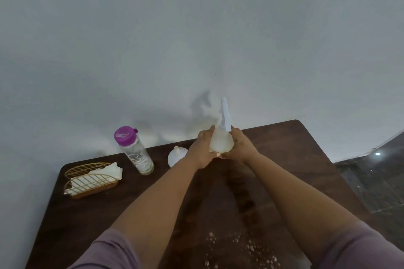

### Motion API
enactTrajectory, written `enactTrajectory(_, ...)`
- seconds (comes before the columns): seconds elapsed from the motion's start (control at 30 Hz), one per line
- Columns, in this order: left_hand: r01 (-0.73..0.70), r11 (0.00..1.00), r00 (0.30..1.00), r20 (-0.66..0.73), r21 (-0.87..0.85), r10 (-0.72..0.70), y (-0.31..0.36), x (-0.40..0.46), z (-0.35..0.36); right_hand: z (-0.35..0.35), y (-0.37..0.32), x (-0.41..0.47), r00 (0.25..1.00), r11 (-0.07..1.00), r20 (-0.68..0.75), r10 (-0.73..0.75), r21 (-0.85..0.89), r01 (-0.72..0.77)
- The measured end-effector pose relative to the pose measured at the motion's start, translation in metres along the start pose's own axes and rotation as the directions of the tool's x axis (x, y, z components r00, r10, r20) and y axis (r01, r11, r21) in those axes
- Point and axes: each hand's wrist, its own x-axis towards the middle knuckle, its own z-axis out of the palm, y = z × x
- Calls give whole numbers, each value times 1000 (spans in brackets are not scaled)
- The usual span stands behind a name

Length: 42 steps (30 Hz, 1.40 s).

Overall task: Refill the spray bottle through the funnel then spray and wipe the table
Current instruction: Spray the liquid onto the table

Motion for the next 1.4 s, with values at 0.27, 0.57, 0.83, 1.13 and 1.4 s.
enactTrajectory(0.27, 20, 993, 1000, -13, -120, -22, -17, 27, 8, 12, 13, 19, 1000, 1000, -12, 24, -10, -24)
enactTrajectory(0.57, 50, 990, 997, -50, -134, -57, -12, 23, 22, 14, 20, 12, 996, 996, 46, 82, -44, -80)
enactTrajectory(0.83, 138, 989, 966, -214, -44, -145, 10, -2, 23, 11, 10, -19, 991, 996, -109, 83, -30, -87)
enactTrajectory(1.13, 134, 986, 894, -417, -96, -162, 22, -100, 37, 24, -31, -83, 993, 999, -116, -28, 18, 30)
enactTrajectory(1.4, 281, 951, 784, -541, -129, -305, 4, -218, 34, 61, -67, -148, 978, 974, 12, -210, -85, 210)
